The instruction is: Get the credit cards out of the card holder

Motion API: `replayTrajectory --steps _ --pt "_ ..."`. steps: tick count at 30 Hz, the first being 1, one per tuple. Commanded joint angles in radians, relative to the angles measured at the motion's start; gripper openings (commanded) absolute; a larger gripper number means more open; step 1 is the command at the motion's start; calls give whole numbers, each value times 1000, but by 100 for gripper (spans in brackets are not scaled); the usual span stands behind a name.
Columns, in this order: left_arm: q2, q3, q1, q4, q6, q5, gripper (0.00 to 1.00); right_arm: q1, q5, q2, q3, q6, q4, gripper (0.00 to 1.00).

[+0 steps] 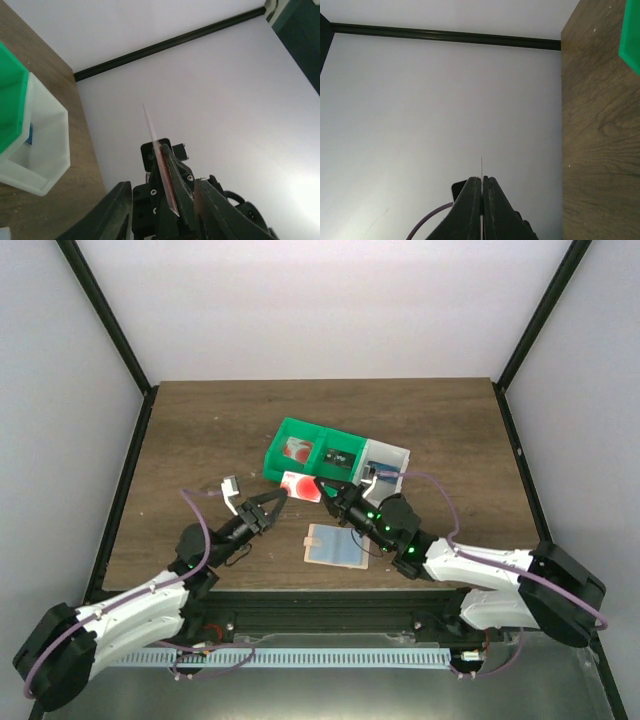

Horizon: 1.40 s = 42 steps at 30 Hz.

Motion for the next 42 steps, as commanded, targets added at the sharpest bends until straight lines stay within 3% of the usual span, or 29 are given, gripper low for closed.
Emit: replayTrajectory --steps 1,2,5,10,12,17,22,31,42 --pt "3 17 4 -15 21 -22 34 17 17 -24 -5 18 -11 0" --pt "11 17 4 -10 18 -20 29 19 12 -22 -1 14 -12 0" --pt "36 19 10 -1 11 -3 0 19 -2 -12 4 12 -25 0" --pt "25 -6 14 1 5 -14 0 19 -19 -14 -26 12 -10 7" --pt "-2 -17 18 -16 16 -25 0 19 -38 -20 -30 -19 -11 18" --pt "-62 -1 68 -143 75 -23 0 19 -27 -104 -37 -98 -148 68" --pt "-6 72 191 -236 140 94 0 19 22 -273 -62 -203 -262 99" --pt "288 250 389 -245 261 300 0 19 58 -533 -58 -348 -574 100" --pt "659 607 425 -491 458 239 0 17 117 -764 -82 -394 -729 99"
